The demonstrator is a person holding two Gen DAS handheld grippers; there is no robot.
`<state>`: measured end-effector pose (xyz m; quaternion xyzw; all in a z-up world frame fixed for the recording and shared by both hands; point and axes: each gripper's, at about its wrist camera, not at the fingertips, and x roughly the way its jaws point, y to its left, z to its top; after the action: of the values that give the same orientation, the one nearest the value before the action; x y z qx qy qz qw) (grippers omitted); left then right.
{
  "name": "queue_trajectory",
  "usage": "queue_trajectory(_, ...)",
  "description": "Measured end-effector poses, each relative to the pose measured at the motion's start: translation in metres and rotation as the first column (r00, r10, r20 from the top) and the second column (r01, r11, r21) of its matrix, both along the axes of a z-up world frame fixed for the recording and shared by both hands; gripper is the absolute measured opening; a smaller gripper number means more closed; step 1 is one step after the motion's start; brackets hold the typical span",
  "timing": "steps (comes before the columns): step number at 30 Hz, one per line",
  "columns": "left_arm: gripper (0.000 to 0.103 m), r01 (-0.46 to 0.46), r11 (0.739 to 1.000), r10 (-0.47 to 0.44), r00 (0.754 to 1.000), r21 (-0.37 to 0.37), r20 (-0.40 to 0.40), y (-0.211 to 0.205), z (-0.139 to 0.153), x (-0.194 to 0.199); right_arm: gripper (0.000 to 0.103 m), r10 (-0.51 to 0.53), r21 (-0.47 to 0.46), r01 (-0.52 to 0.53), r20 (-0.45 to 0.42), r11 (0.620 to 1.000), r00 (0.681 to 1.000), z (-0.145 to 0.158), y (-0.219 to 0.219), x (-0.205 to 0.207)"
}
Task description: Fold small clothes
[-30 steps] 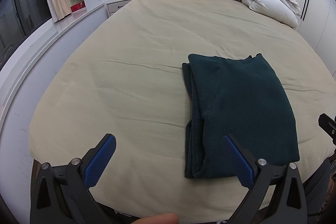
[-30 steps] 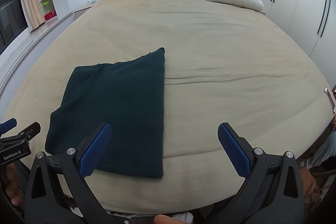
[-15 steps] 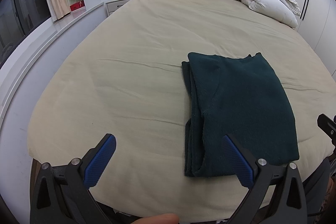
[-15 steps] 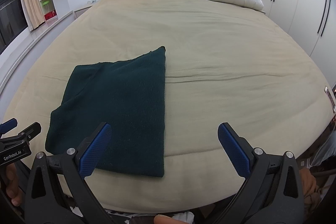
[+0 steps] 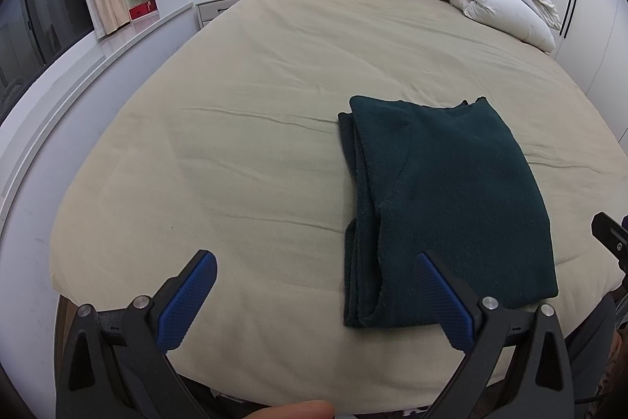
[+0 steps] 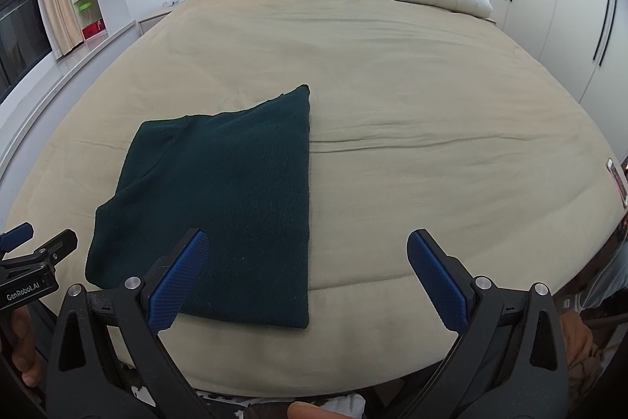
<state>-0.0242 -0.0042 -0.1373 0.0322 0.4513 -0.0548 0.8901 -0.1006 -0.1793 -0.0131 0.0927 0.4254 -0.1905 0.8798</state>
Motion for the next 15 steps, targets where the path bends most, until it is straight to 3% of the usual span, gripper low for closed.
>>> queue_trajectory(15, 0.103, 0.005, 1.0, -0.005, 1.0, -0.001, -0.004, -0.0015, -0.0004, -0.001, 0.103, 0.002, 0.007, -0.002, -0.004, 1.0, 1.0, -0.0018, -0.0012, 0.0002)
